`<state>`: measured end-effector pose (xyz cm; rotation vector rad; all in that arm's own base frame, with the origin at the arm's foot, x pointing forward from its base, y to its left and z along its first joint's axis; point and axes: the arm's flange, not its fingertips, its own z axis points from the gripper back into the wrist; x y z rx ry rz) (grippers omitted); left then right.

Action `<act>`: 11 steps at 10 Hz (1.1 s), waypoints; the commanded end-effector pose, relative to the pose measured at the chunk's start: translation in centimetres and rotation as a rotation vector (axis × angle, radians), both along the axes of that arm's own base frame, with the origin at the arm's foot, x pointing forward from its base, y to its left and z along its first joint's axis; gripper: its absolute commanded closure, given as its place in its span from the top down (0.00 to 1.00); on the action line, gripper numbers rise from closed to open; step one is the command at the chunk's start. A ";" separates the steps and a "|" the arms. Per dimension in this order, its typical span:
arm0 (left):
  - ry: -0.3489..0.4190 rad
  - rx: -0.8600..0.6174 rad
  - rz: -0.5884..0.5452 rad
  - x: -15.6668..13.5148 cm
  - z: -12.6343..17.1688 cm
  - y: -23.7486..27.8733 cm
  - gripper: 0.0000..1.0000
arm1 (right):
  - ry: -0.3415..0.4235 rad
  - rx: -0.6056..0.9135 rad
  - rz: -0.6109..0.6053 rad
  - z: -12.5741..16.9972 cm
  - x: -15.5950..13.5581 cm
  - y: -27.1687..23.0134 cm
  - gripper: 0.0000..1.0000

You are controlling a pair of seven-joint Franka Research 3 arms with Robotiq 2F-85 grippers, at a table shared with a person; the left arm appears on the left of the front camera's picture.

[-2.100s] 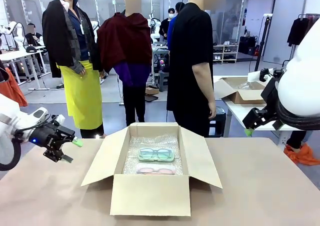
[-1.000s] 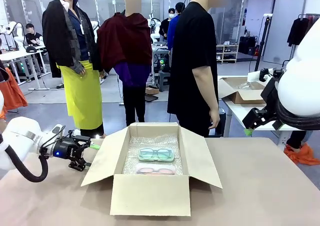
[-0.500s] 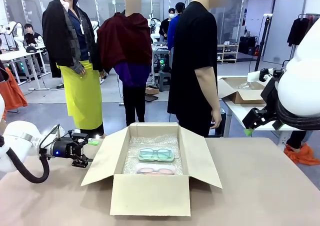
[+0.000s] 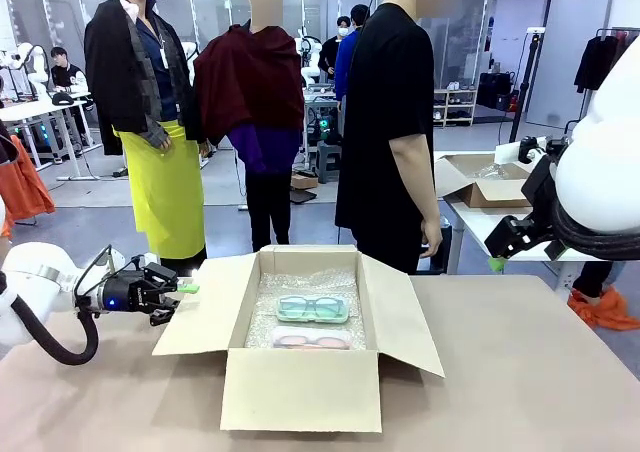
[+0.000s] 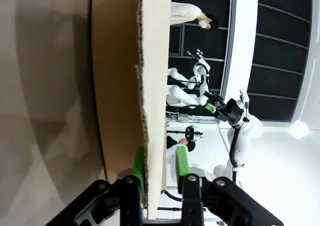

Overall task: Pack the glasses set securely to prepare it for shipping.
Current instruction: Position the Package Box on the left side of the table.

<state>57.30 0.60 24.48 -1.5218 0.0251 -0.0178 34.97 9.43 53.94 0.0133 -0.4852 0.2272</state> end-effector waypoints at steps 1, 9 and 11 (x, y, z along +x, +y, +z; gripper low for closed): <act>-0.030 -0.045 0.002 0.2 0.5 0.3 0.00 | -0.004 -0.004 0.002 0.1 0.2 0.0 1.00; -0.014 -0.011 -0.009 0.2 0.5 0.1 0.00 | -0.004 -0.004 0.002 0.1 0.2 0.0 1.00; -0.013 -0.013 -0.013 0.3 0.5 0.0 0.03 | -0.004 -0.004 0.002 0.1 0.2 0.0 1.00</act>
